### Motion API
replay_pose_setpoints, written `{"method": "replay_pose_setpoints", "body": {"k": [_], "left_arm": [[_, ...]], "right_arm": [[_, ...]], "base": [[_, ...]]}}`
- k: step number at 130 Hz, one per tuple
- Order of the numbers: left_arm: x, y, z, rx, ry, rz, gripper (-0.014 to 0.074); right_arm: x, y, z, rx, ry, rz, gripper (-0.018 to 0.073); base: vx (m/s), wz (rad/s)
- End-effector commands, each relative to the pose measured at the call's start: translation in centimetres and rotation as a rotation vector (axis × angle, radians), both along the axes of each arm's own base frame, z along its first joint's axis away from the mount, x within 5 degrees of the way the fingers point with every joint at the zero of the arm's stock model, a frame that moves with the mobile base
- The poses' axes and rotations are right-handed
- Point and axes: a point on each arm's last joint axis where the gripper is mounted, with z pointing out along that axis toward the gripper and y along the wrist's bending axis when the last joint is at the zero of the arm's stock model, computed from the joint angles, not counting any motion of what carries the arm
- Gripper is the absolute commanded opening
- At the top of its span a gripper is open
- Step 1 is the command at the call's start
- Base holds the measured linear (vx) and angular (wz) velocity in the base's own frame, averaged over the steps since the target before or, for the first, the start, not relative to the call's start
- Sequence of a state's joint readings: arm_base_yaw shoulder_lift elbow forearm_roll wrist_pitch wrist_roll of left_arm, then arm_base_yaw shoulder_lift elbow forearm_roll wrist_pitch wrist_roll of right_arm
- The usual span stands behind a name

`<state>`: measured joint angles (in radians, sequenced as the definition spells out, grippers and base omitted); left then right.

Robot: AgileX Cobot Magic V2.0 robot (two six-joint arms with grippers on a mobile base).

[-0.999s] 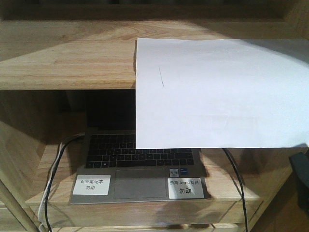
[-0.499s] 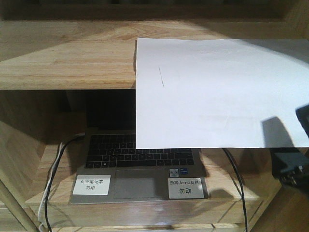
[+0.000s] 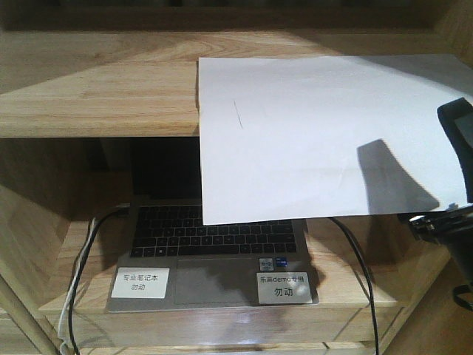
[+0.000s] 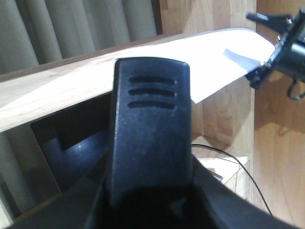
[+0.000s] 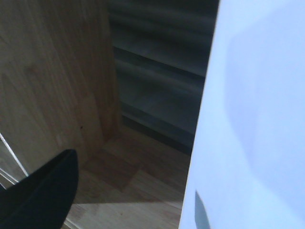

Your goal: Grab stapler and paper to desk for stapling

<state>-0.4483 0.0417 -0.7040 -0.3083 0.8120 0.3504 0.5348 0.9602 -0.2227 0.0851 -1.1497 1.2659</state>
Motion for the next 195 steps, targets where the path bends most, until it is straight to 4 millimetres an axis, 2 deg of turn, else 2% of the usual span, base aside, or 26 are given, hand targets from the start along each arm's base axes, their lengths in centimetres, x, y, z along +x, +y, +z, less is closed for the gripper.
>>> {"method": "replay_pose_setpoints", "body": {"k": [1,23,57,75,120,140,166,195], "left_arm": [[0.1,0.1,1.7,-0.088,-0.084,0.01,-0.0006],[0.1,0.1,1.7,-0.088,-0.084,0.01,-0.0006],[0.1,0.1,1.7,-0.088,-0.084,0.01,-0.0006],[0.1,0.1,1.7,-0.088,-0.084,0.01,-0.0006],[0.1,0.1,1.7,-0.088,-0.084,0.01,-0.0006],[0.1,0.1,1.7,-0.088,-0.084,0.01,-0.0006],[0.1,0.1,1.7,-0.088,-0.084,0.01,-0.0006],[0.1,0.1,1.7,-0.088,-0.084,0.01,-0.0006]], "right_arm": [[-0.2,-0.1,1.6,0.033,-0.116,-0.012,0.0583],[-0.1,-0.1,1.6,0.038,-0.113,-0.016,0.048],[-0.1,-0.1,1.6,0.038,-0.105,-0.017,0.0097],[-0.1,-0.1,1.5,0.035,-0.102,-0.016,-0.0011],[-0.2,-0.1,1.7,0.041,-0.117,-0.014,-0.001],[-0.5,0.1,2.4,0.03,-0.167,0.013,-0.001],[-1.9,0.6,4.3,-0.017,-0.289,0.09,-0.0008],[-4.3,-0.8,5.8,-0.002,-0.347,0.08,-0.0007]], "base": [[0.0,0.0],[0.0,0.0],[0.0,0.0],[0.0,0.0],[0.0,0.0],[0.0,0.0],[0.0,0.0],[0.0,0.0]]}}
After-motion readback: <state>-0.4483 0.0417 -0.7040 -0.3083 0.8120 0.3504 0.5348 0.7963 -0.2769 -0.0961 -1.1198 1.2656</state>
